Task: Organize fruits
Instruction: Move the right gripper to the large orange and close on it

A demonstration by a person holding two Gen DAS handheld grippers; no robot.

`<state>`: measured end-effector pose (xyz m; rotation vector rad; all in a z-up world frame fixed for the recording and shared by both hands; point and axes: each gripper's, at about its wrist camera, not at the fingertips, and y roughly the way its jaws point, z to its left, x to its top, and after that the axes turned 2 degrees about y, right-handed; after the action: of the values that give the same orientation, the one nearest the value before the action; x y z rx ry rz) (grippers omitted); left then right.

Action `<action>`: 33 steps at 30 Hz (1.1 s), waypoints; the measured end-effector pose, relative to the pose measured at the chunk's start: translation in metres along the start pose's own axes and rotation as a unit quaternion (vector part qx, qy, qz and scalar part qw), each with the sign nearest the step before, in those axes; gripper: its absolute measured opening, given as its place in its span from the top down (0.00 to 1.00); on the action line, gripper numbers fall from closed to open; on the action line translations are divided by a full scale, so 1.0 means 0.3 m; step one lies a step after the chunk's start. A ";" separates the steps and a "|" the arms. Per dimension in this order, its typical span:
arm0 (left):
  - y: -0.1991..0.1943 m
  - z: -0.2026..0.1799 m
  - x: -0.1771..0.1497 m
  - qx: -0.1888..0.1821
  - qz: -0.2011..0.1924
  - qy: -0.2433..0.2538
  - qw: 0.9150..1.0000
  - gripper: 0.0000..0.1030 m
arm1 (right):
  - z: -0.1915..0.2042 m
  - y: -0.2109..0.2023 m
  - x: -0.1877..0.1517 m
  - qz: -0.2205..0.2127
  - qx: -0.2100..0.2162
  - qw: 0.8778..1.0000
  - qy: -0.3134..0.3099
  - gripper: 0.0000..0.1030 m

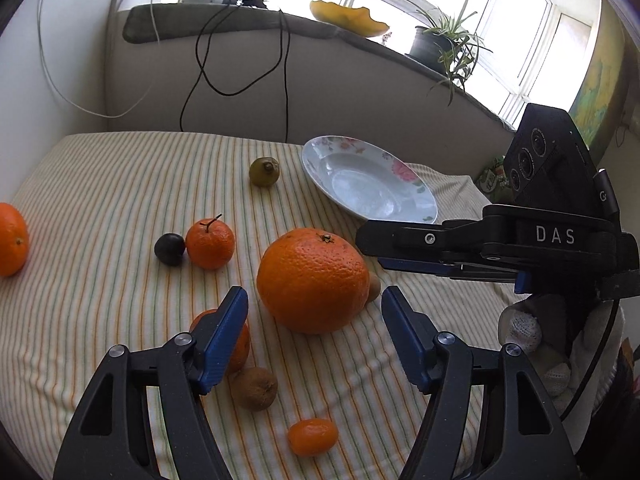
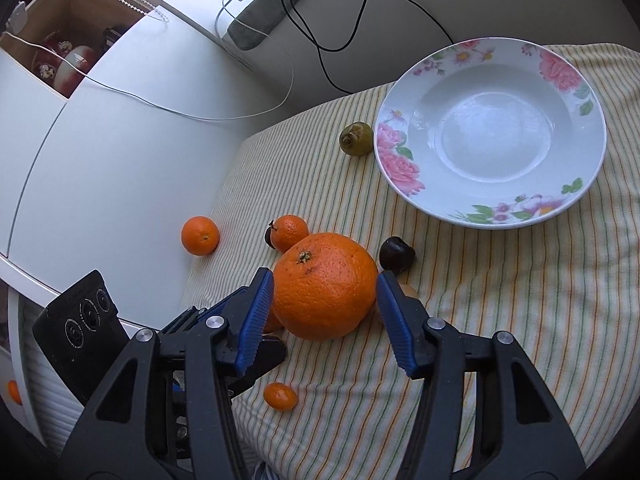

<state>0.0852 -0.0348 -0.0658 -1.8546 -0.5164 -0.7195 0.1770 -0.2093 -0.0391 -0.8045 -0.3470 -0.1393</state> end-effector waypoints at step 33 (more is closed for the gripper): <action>0.070 -0.004 0.027 -0.008 0.024 0.001 1.000 0.33 | 0.027 0.073 0.004 0.033 -0.028 0.999 -0.028 0.46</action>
<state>0.1043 -0.0435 -0.0742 -1.8753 -0.4651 -0.6955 0.1816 -0.1884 -0.0485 -0.8751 -0.3691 -0.0649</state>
